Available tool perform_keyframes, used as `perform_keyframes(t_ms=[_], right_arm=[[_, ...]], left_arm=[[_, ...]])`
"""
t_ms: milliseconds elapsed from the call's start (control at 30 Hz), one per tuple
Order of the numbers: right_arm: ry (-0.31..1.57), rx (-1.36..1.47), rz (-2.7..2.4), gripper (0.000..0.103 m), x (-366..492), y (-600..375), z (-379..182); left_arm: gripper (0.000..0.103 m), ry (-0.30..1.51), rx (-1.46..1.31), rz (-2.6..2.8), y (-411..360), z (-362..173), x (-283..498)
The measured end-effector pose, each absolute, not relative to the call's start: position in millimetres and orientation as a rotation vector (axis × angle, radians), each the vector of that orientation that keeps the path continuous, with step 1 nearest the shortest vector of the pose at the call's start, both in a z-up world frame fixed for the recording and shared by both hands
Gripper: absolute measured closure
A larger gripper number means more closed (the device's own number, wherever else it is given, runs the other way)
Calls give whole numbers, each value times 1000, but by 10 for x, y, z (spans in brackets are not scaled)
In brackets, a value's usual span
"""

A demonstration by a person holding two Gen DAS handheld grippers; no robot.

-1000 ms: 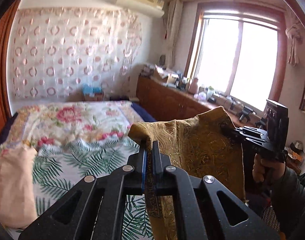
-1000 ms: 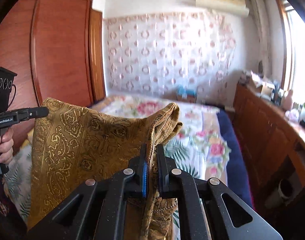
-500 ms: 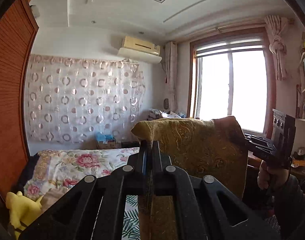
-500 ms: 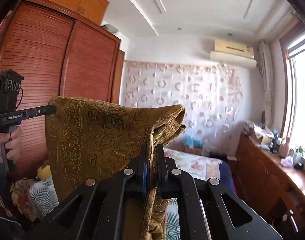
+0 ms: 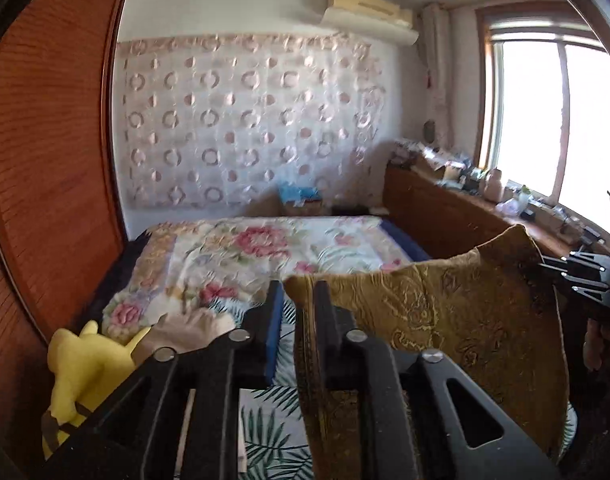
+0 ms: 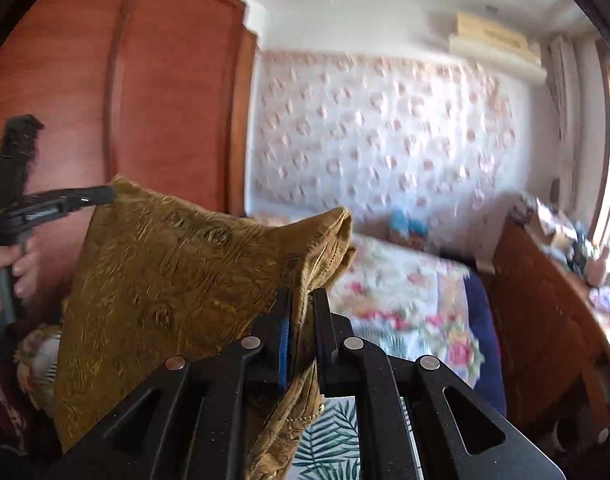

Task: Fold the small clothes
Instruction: 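Lift the gold shirt with both grippers holding its edges, then lay the shirt flat on the bed and open both grippers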

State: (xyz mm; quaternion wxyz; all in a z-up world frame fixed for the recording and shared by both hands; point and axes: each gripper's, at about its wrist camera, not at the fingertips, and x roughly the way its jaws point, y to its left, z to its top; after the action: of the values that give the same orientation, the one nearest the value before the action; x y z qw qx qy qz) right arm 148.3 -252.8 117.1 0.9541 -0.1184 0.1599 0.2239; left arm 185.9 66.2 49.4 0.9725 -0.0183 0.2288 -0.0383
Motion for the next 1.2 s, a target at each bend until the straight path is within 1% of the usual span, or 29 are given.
perform_keyframes(t_ms=[33,67,100,133,167,233,267,300,367,400,433,500,667,800,933,1100,1200], right_arm=[[382,-265,420,82,1732,-2471,1065],[442,-287,389,82,1942,-2427,964],[492,-293,365,81,2114,-2428,871],[529,-292,343,80,2229,-2447,800],[552,-292,332,79,2308,-2459,759],[575,-270,347,79,2354,-2511,717],[585,-258,362,79,2321,-2534,710],[592,-250,369,76,2284,-2503,721],[603,-236,393,65,2104,-2573,701],[607,-229,407,53,2028,-2601,700],[611,-226,414,45,1866,-2592,670],[627,-217,424,40,1704,-2635,612],[680,-134,457,39,1677,-2843,237],[706,-173,437,39,1508,-2968,40],[731,-153,437,39,1395,-3045,52],[741,-121,458,39,1283,-3164,142],[750,-100,465,39,1181,-3208,45]], left_arm=[[67,491,-44,-71,701,374,1929],[56,518,-56,-67,763,245,1979],[53,536,-57,-67,774,169,1969],[47,553,-55,-70,807,68,1966],[37,570,-54,-71,818,-13,1943],[26,592,-61,-79,804,-87,1847],[26,603,-63,-83,805,-122,1825],[26,614,-64,-84,793,-145,1792],[26,624,-58,-80,748,-187,1659],[26,628,-51,-78,708,-210,1589],[26,635,-44,-77,679,-244,1541],[26,649,-41,-91,646,-312,1422],[26,702,-44,-121,545,-550,1170],[26,746,-20,-149,397,-760,957],[26,785,-6,-174,308,-897,782],[26,799,-8,-183,303,-922,588],[26,813,-32,-195,306,-961,493]])
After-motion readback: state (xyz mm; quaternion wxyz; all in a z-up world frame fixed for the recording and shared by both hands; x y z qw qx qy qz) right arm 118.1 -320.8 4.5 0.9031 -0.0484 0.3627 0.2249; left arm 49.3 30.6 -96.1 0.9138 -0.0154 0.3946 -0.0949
